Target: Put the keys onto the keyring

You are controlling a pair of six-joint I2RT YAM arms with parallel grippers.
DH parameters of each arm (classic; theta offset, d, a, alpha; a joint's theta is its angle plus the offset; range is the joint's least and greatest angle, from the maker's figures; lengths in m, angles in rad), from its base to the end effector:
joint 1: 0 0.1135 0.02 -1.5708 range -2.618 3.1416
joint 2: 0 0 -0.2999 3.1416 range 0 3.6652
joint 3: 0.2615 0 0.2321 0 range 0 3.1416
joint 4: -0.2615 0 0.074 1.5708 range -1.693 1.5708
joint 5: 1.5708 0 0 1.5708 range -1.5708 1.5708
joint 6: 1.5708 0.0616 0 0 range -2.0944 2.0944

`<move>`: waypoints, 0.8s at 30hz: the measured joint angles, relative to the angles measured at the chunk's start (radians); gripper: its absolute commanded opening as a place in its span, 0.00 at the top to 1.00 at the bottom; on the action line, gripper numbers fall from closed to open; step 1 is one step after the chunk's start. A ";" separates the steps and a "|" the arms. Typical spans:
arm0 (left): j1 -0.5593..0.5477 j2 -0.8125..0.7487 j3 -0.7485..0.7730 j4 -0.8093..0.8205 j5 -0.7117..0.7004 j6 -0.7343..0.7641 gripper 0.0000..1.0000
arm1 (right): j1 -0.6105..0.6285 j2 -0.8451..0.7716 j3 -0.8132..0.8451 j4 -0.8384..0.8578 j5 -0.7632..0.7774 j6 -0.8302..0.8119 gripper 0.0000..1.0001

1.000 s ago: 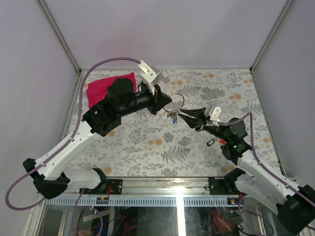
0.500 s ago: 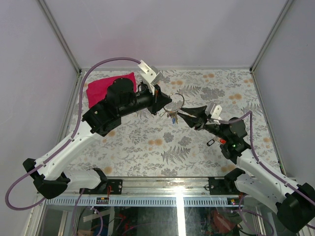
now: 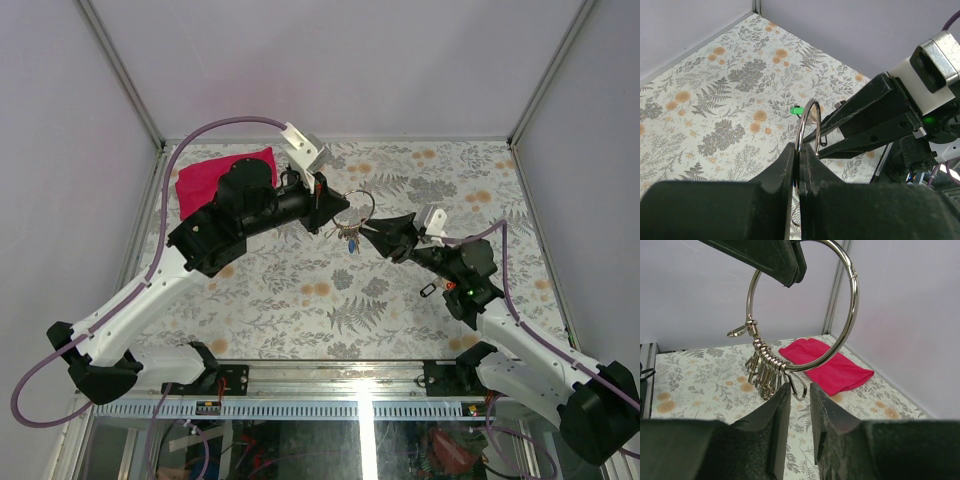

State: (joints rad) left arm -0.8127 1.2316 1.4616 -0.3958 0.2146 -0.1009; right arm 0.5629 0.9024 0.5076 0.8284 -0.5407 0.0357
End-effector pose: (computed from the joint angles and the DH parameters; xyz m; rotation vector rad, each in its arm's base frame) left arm 0.1673 -0.1958 0.4837 0.7825 1.6331 -0.8478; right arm 0.1347 0.1225 0.3713 -0.7751 0.9727 0.8287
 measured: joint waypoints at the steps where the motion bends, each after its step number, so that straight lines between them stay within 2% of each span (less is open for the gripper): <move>1: 0.000 0.001 0.000 0.000 0.002 0.000 1.00 | 0.000 0.002 0.000 0.001 0.000 0.002 0.75; 5: 0.000 0.005 0.000 0.000 0.002 0.000 1.00 | 0.000 0.004 0.000 0.002 0.006 0.003 0.75; 9: 0.000 0.005 0.000 0.000 0.002 0.000 1.00 | 0.000 0.004 0.000 0.008 0.019 -0.001 0.68; 15: 0.000 0.009 0.000 0.000 0.003 0.000 1.00 | 0.000 0.004 0.000 0.022 0.028 -0.001 0.67; 19: 0.000 0.013 0.000 0.000 0.004 0.000 1.00 | 0.000 0.014 0.000 0.035 0.027 0.000 0.68; 24: 0.000 0.016 0.000 0.000 0.006 -0.001 1.00 | 0.000 0.026 0.000 0.039 0.027 0.002 0.74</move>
State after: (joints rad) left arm -0.8127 1.2476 1.4620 -0.3954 0.2203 -0.1017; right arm 0.5632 0.9279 0.5076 0.8669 -0.5133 0.0380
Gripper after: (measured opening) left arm 0.044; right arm 0.282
